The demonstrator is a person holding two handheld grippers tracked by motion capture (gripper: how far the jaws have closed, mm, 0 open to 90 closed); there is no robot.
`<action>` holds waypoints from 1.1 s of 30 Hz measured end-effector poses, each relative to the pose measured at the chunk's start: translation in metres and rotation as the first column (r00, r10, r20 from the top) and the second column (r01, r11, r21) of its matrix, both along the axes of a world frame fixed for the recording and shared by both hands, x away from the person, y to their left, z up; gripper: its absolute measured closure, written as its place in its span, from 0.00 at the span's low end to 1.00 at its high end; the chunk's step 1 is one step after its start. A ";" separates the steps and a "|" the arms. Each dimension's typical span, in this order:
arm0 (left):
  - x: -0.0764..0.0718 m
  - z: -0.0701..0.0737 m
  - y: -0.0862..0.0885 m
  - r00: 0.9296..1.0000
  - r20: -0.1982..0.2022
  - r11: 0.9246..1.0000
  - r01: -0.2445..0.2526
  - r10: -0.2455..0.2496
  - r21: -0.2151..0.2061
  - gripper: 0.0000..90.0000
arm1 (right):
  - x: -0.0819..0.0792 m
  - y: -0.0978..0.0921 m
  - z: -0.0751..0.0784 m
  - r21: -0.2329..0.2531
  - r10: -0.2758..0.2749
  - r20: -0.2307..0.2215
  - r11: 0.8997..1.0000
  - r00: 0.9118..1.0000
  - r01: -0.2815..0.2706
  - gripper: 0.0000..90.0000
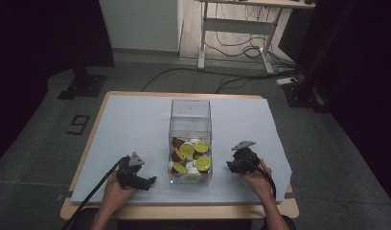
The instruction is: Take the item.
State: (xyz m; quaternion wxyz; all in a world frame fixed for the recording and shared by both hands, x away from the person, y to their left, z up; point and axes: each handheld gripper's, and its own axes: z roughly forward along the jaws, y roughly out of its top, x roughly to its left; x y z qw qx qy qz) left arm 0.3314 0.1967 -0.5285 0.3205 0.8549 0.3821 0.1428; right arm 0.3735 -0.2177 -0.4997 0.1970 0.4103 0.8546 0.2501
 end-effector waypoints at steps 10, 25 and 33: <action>0.000 0.000 0.000 1.000 0.000 1.000 0.000 0.000 0.000 0.00 | -0.006 -0.005 0.010 0.049 0.008 0.022 0.999 1.000 -0.009 0.26; 0.000 0.000 0.000 1.000 0.000 1.000 0.001 -0.001 0.000 0.00 | -0.027 -0.021 0.014 0.115 -0.030 0.037 0.993 0.999 0.025 0.05; 0.000 0.000 0.000 1.000 0.000 1.000 0.000 0.000 -0.002 0.00 | -0.036 -0.027 0.006 0.132 -0.033 0.021 0.991 0.999 0.030 0.00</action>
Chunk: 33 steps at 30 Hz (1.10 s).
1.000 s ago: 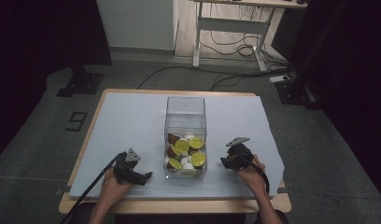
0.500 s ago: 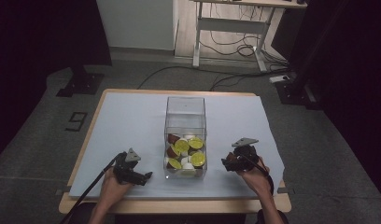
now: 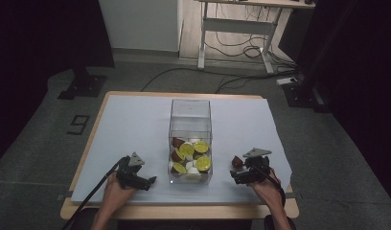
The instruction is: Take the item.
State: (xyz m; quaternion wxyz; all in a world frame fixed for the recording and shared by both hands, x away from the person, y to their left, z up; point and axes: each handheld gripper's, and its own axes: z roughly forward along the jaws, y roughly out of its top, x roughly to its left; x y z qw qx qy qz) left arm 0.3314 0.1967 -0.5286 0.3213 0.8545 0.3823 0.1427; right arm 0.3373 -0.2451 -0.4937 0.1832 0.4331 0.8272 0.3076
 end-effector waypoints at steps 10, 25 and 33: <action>0.000 0.000 0.000 1.000 0.000 1.000 0.000 0.000 0.000 0.00 | -0.004 -0.007 -0.017 -0.007 -0.011 -0.046 1.000 0.999 0.010 0.00; 0.000 0.000 0.000 1.000 0.000 1.000 0.000 0.000 0.000 0.00 | -0.001 -0.005 -0.032 -0.015 -0.013 -0.094 1.000 0.996 0.011 0.00; 0.000 0.000 0.000 1.000 0.000 1.000 0.000 0.000 0.000 0.00 | -0.002 -0.005 -0.033 -0.008 -0.012 -0.083 1.000 0.996 0.011 0.00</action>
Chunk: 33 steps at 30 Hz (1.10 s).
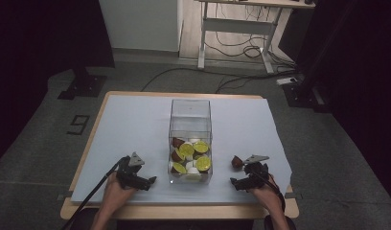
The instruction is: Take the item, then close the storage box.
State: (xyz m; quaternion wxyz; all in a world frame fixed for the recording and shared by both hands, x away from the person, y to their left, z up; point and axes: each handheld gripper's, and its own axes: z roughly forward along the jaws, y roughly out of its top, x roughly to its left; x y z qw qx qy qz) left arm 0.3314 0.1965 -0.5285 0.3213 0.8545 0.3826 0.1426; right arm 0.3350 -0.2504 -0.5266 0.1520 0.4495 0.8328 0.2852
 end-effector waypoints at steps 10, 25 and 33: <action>0.000 0.000 0.000 1.000 -0.001 1.000 0.000 0.000 0.000 0.00 | 0.000 0.000 0.001 -0.003 -0.005 -0.006 1.000 1.000 0.005 0.00; -0.002 0.002 0.000 1.000 -0.009 1.000 -0.003 0.003 0.008 0.00 | -0.005 -0.002 0.013 0.011 -0.002 0.038 1.000 0.999 0.002 0.00; -0.006 0.012 -0.002 0.999 0.022 0.999 0.031 -0.031 -0.020 0.00 | -0.009 -0.003 0.026 0.035 0.016 0.083 0.999 0.996 -0.019 0.00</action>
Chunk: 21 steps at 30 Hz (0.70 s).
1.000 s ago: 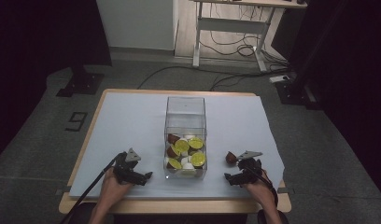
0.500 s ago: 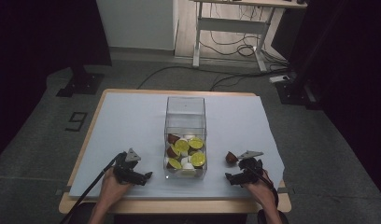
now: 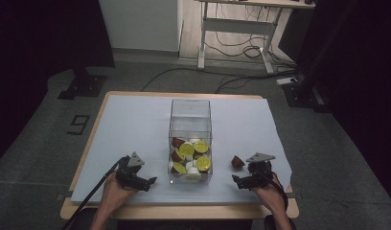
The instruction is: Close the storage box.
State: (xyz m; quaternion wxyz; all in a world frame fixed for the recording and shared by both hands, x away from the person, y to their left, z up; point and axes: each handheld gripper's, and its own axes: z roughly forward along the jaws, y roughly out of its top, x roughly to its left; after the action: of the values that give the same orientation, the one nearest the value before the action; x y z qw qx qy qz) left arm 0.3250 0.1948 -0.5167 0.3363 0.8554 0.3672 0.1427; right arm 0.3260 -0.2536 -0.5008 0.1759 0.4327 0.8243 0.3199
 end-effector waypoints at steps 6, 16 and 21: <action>-0.003 0.007 -0.006 0.998 -0.017 0.998 0.056 -0.057 -0.024 0.00 | -0.004 0.004 0.006 -0.004 0.048 0.012 0.999 0.999 -0.048 0.00; -0.014 0.025 -0.017 0.987 0.066 0.986 0.150 -0.146 -0.067 0.08 | -0.010 0.018 0.018 0.039 0.088 0.039 0.995 0.995 -0.089 0.02; -0.017 0.029 -0.021 0.981 0.094 0.980 0.176 -0.168 -0.088 0.14 | -0.012 0.026 0.022 0.053 0.133 0.043 0.989 0.990 -0.136 0.02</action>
State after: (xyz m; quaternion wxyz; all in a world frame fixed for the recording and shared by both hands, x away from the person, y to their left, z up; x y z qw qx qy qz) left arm 0.3078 0.1735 -0.4874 0.4037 0.8598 0.2834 0.1321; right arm 0.3135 -0.2275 -0.4791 0.1578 0.3745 0.8388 0.3622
